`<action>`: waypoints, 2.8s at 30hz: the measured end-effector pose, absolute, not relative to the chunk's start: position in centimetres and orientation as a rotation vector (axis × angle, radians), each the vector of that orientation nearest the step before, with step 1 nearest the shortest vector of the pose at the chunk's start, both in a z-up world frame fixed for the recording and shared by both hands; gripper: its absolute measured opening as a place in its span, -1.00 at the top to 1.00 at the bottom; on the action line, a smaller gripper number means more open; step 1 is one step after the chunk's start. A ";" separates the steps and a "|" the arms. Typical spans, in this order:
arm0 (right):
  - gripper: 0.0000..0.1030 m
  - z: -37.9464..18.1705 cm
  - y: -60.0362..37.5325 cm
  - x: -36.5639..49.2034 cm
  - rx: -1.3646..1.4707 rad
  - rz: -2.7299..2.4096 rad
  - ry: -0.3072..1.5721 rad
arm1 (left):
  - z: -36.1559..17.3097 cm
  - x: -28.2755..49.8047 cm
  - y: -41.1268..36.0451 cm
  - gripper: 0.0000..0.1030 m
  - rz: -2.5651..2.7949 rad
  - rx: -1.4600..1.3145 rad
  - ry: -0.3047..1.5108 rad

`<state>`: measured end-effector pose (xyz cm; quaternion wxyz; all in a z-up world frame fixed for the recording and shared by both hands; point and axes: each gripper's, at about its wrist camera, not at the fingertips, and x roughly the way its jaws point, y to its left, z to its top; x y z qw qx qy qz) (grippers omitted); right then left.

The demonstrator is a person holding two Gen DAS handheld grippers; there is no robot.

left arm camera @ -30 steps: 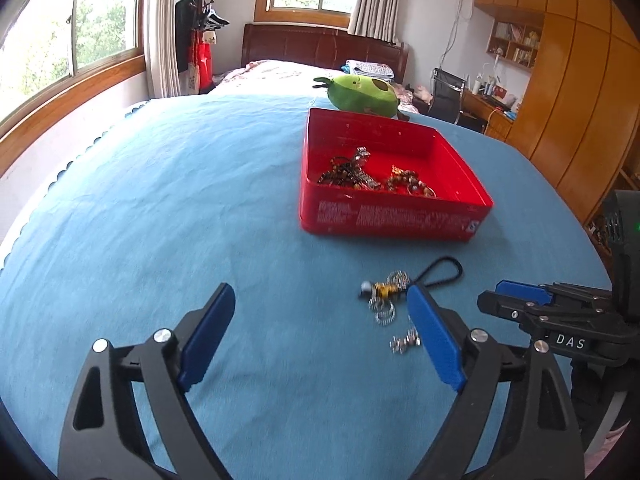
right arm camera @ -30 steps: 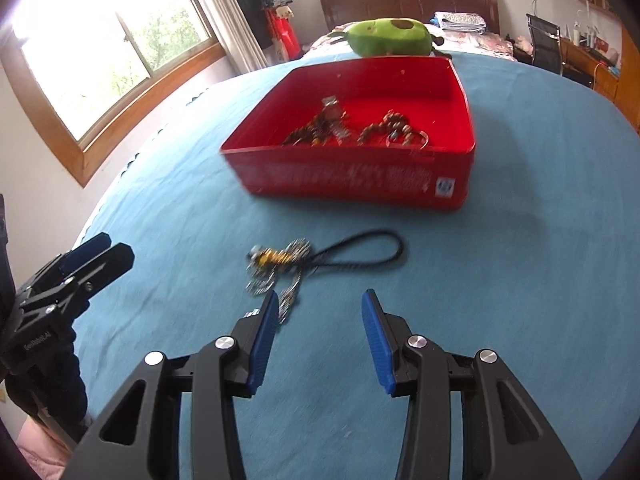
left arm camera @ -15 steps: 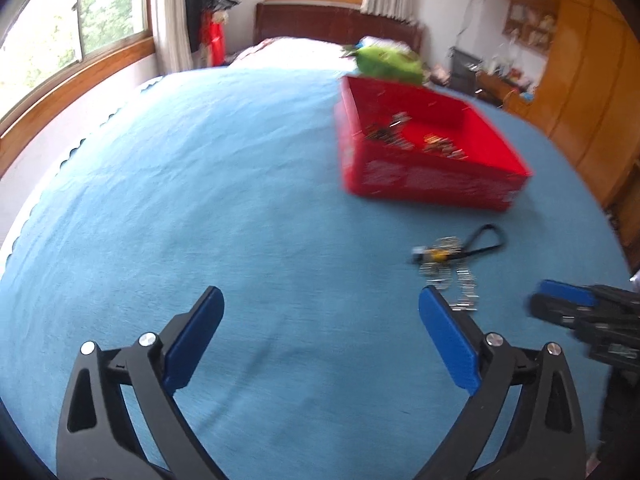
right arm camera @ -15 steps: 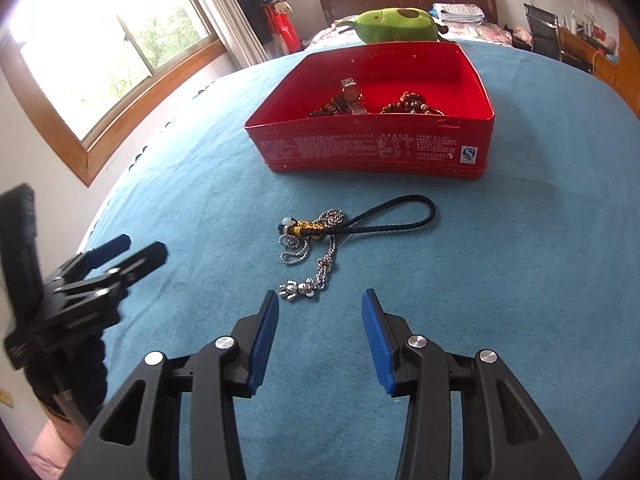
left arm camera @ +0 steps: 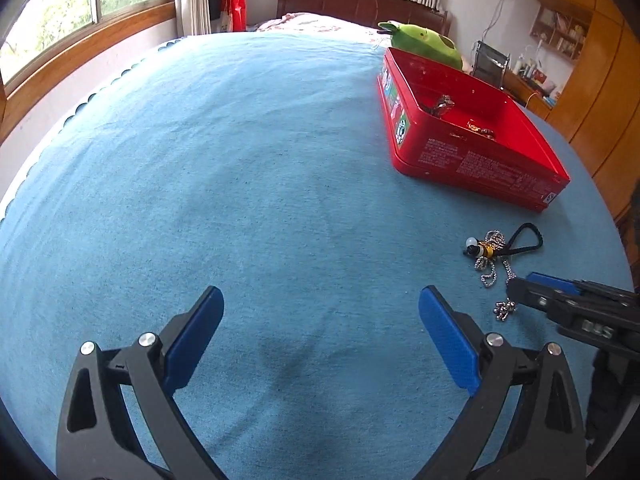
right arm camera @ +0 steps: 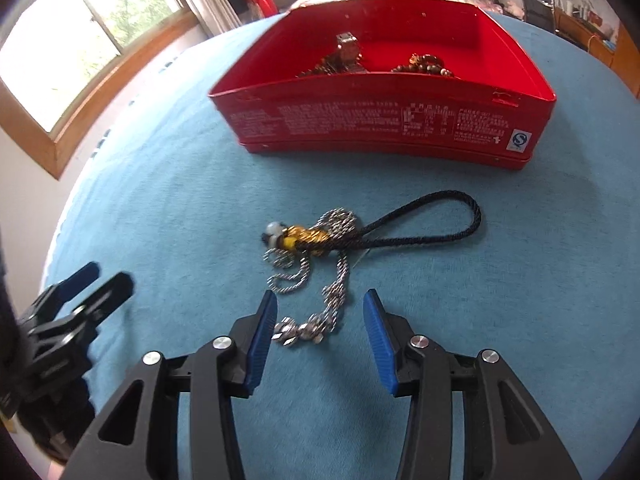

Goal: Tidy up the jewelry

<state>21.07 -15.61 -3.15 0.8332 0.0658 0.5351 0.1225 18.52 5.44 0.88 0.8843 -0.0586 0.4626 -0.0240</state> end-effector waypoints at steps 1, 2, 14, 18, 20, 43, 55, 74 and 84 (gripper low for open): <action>0.12 -3.4 -15.5 21.3 0.142 0.257 1.138 | 0.9 18.5 5.3 -0.89 -0.055 -0.124 0.963; 0.11 -3.5 -15.4 21.5 0.140 0.257 1.138 | 1.0 18.4 5.2 -0.89 -0.061 -0.125 0.961; 0.93 -4.0 -13.3 21.8 0.049 0.306 1.096 | 0.6 18.4 5.1 -0.89 -0.072 -0.129 0.974; 0.94 -3.1 -15.1 20.0 0.123 0.372 1.087 | 0.3 18.6 5.3 -0.89 -0.071 -0.139 0.986; 0.94 -2.4 -16.1 18.8 0.158 0.399 1.073 | 0.2 18.7 5.3 -0.89 -0.069 -0.140 0.986; 0.97 6.4 -24.0 11.0 0.291 0.510 0.782 | -1.6 19.0 3.3 -0.89 -0.059 -0.085 1.013; 0.69 0.5 -23.9 12.7 0.203 0.415 1.002 | -1.2 18.5 1.2 -0.89 -0.134 -0.065 1.014; 0.67 -4.3 -16.9 13.7 -0.119 0.377 1.032 | -1.3 18.4 0.5 -0.89 -0.137 -0.082 1.021; 0.82 -4.0 -25.3 11.4 0.077 0.309 1.022 | -0.1 18.8 -3.2 -0.89 -0.241 -0.056 1.046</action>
